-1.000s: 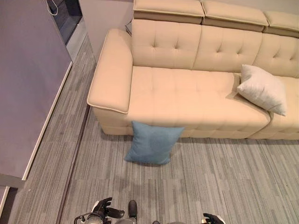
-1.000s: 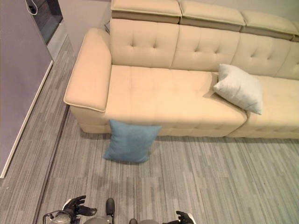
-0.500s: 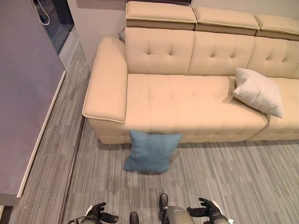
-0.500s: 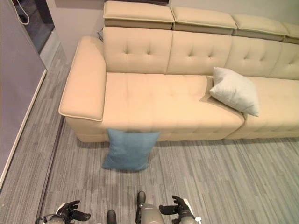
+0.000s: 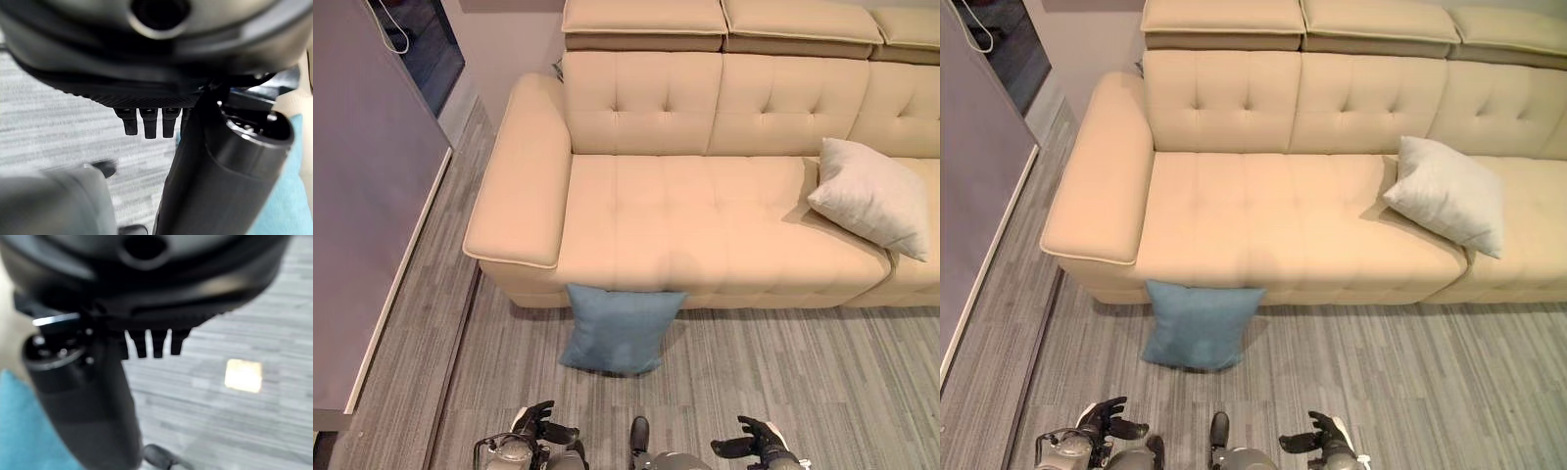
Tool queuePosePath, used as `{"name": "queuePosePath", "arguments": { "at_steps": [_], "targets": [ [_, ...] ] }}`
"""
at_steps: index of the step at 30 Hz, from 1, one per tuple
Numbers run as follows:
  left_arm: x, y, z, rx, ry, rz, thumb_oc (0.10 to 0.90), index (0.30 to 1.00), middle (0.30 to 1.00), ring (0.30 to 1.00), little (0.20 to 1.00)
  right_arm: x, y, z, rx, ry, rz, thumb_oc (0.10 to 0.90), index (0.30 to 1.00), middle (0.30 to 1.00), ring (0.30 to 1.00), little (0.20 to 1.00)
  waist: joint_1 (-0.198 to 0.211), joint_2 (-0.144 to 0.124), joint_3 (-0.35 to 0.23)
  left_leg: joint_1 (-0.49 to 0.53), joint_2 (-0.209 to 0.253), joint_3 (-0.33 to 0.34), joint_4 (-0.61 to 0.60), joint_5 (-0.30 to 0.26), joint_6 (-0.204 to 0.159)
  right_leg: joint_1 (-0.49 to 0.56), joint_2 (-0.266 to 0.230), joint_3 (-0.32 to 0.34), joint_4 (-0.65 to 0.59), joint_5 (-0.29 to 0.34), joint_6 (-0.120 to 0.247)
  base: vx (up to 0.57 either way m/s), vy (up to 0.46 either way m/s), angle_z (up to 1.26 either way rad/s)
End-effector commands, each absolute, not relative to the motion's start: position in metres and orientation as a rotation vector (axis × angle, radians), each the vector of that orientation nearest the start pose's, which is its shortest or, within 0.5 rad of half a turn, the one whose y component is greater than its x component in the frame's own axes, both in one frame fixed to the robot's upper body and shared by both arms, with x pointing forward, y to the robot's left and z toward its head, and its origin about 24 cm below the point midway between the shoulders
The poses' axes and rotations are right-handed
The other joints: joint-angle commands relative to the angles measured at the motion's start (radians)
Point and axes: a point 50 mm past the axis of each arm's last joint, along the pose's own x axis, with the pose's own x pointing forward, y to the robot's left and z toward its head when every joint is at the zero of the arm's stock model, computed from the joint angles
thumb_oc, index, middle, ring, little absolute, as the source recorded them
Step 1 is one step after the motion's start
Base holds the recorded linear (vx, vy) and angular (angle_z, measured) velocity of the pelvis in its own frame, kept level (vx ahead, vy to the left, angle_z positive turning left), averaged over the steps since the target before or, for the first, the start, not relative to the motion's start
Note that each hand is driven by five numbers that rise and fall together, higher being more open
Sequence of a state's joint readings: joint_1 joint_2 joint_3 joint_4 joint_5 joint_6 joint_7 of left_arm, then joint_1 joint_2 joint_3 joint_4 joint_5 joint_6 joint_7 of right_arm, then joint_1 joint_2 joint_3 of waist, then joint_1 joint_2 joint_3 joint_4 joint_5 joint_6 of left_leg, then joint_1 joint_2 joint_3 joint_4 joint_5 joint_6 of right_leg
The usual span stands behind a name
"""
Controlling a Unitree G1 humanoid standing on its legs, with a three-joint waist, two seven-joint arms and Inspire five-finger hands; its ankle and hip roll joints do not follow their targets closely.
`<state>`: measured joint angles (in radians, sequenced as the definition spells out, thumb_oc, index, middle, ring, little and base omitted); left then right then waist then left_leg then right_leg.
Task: Pick up all the scattered cushions and arrange them neatly on the sofa.
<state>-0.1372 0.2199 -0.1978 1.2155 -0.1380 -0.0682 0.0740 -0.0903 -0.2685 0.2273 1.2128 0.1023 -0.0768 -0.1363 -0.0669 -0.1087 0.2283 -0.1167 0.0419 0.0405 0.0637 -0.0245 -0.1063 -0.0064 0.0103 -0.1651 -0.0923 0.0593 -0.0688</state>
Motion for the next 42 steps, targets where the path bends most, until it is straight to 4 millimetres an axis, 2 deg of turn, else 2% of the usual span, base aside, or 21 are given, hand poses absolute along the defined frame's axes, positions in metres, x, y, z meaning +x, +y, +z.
{"name": "queuePosePath", "arguments": {
  "at_steps": [1,4,10,12,15,16,20,23,27,29,30,31,35,36,37,38,42],
  "targets": [
    [0.153,0.227,-0.142,0.283,0.989,0.089,0.800,0.900,0.900,0.900,0.900,0.130,-0.260,-0.140,-0.388,1.021,-0.195,0.800,0.900,0.900,0.900,0.900,0.026,0.020,-0.007,-0.038,-0.020,-0.027,0.063,-0.012,0.064,0.029,-0.045,0.084,0.105,-0.168,0.102,0.09,0.106,-0.32],
    [0.147,0.229,-0.145,0.287,1.017,0.088,0.800,0.900,0.900,0.900,0.900,0.128,-0.255,-0.143,-0.385,1.032,-0.179,0.800,0.900,0.900,0.900,0.900,0.025,0.020,-0.020,-0.022,-0.047,-0.029,0.057,-0.023,0.079,0.027,-0.066,0.113,0.130,-0.163,0.119,0.17,0.206,-0.33],
    [0.144,0.234,-0.144,0.296,1.023,0.101,0.800,0.900,0.900,0.900,0.900,0.134,-0.248,-0.142,-0.370,1.014,-0.160,0.800,0.900,0.900,0.900,0.900,0.034,0.018,-0.027,-0.014,-0.068,0.002,0.064,-0.054,0.110,0.000,-0.103,0.138,0.167,-0.155,0.153,0.09,0.171,-0.30],
    [0.146,0.242,-0.142,0.299,1.012,0.132,0.800,0.900,0.900,0.900,0.900,0.142,-0.245,-0.140,-0.342,0.981,-0.168,0.800,0.900,0.900,0.900,0.900,0.035,0.020,-0.016,-0.015,-0.073,0.021,0.071,-0.072,0.130,-0.051,-0.120,0.150,0.240,-0.145,0.173,0.06,0.164,-0.25],
    [0.155,0.251,-0.135,0.299,0.968,0.181,0.800,0.900,0.900,0.900,0.900,0.156,-0.244,-0.133,-0.315,0.920,-0.192,0.800,0.900,0.900,0.900,0.900,0.033,0.025,0.007,-0.032,-0.070,0.029,0.086,-0.085,0.141,-0.128,-0.130,0.150,0.310,-0.127,0.182,0.00,0.069,-0.28],
    [0.155,0.251,-0.135,0.299,0.968,0.181,0.800,0.900,0.900,0.900,0.900,0.156,-0.244,-0.133,-0.315,0.920,-0.192,0.800,0.900,0.900,0.900,0.900,0.033,0.026,0.006,-0.033,-0.070,0.029,0.087,-0.085,0.141,-0.129,-0.130,0.151,0.311,-0.127,0.182,-0.01,0.017,-0.07],
    [0.178,0.258,-0.121,0.304,0.870,0.239,0.800,0.900,0.900,0.900,0.900,0.176,-0.247,-0.122,-0.309,0.838,-0.237,0.800,0.900,0.900,0.900,0.900,0.015,0.022,0.039,-0.061,-0.090,0.019,0.099,-0.099,0.139,-0.229,-0.116,0.128,0.263,-0.094,0.168,-0.02,-0.012,-0.03],
    [0.213,0.257,-0.099,0.259,0.711,0.290,0.800,0.900,0.900,0.900,0.900,0.207,-0.251,-0.101,-0.255,0.696,-0.315,0.800,0.900,0.900,0.900,0.900,0.010,0.017,0.087,-0.205,-0.097,0.006,0.185,-0.102,0.129,-0.329,-0.124,0.159,0.276,-0.085,0.159,-0.12,-0.094,0.35],
    [0.252,0.249,-0.068,0.205,0.525,0.313,0.800,0.900,0.900,0.900,0.900,0.246,-0.254,-0.066,-0.200,0.501,-0.389,0.800,0.900,0.900,0.900,0.900,0.013,0.032,0.109,-0.382,-0.094,0.004,0.242,-0.086,0.116,-0.489,-0.124,0.131,0.329,-0.087,0.136,-0.16,-0.102,0.37],
    [0.278,0.240,-0.044,0.196,0.406,0.301,0.800,0.900,0.900,0.900,0.900,0.272,-0.254,-0.039,-0.172,0.374,-0.423,0.800,0.900,0.900,0.900,0.900,0.010,0.048,0.118,-0.470,-0.086,-0.003,0.250,-0.068,0.108,-0.580,-0.126,0.118,0.348,-0.085,0.132,-0.11,-0.104,0.08],
    [0.298,0.233,-0.024,0.183,0.322,0.293,0.800,0.900,0.900,0.900,0.900,0.290,-0.254,-0.018,-0.164,0.288,-0.442,0.800,0.900,0.900,0.900,0.900,0.008,0.062,0.120,-0.538,-0.079,-0.017,0.265,-0.087,0.098,-0.652,-0.121,0.117,0.372,-0.116,0.132,-0.03,-0.067,0.25],
    [0.298,0.233,-0.024,0.183,0.322,0.293,0.800,0.900,0.900,0.900,0.900,0.290,-0.254,-0.018,-0.164,0.288,-0.443,0.800,0.900,0.900,0.900,0.900,0.008,0.063,0.118,-0.541,-0.079,-0.018,0.266,-0.087,0.098,-0.656,-0.121,0.116,0.373,-0.116,0.132,-0.02,-0.064,0.18],
    [0.341,0.221,0.032,0.173,0.122,0.295,0.800,0.900,0.900,0.900,0.900,0.333,-0.253,0.036,-0.145,0.103,-0.475,0.800,0.900,0.900,0.900,0.900,0.007,0.082,0.130,-0.692,-0.072,-0.037,0.275,-0.064,0.093,-0.820,-0.119,0.119,0.418,-0.122,0.133,-0.06,-0.048,0.01],
    [0.342,0.221,0.033,0.173,0.120,0.295,0.800,0.900,0.900,0.900,0.900,0.333,-0.253,0.037,-0.145,0.101,-0.475,0.800,0.900,0.900,0.900,0.900,0.006,0.082,0.129,-0.696,-0.073,-0.037,0.276,-0.064,0.093,-0.824,-0.120,0.119,0.419,-0.122,0.133,-0.04,-0.011,0.06],
    [0.354,0.220,0.052,0.169,0.061,0.304,0.800,0.900,0.900,0.900,0.900,0.344,-0.254,0.055,-0.139,0.045,-0.482,0.800,0.900,0.900,0.900,0.900,0.006,0.085,0.140,-0.741,-0.071,-0.037,0.288,-0.061,0.093,-0.873,-0.117,0.120,0.445,-0.127,0.133,-0.04,-0.018,0.07],
    [0.370,0.212,0.084,0.174,-0.037,0.291,0.800,0.900,0.900,0.900,0.900,0.359,-0.249,0.084,-0.128,-0.047,-0.469,0.800,0.900,0.900,0.900,0.900,0.006,0.090,0.151,-0.801,-0.070,-0.038,0.298,-0.055,0.092,-0.935,-0.119,0.123,0.469,-0.133,0.133,-0.04,-0.016,0.04],
    [0.388,0.197,0.129,0.177,-0.173,0.249,0.800,0.900,0.900,0.900,0.900,0.380,-0.231,0.129,-0.124,-0.180,-0.394,0.800,0.900,0.900,0.900,0.900,0.006,0.097,0.163,-0.899,-0.069,-0.045,0.322,-0.050,0.091,-1.044,-0.118,0.137,0.519,-0.143,0.135,0.00,-0.025,0.05]
  ]
}}
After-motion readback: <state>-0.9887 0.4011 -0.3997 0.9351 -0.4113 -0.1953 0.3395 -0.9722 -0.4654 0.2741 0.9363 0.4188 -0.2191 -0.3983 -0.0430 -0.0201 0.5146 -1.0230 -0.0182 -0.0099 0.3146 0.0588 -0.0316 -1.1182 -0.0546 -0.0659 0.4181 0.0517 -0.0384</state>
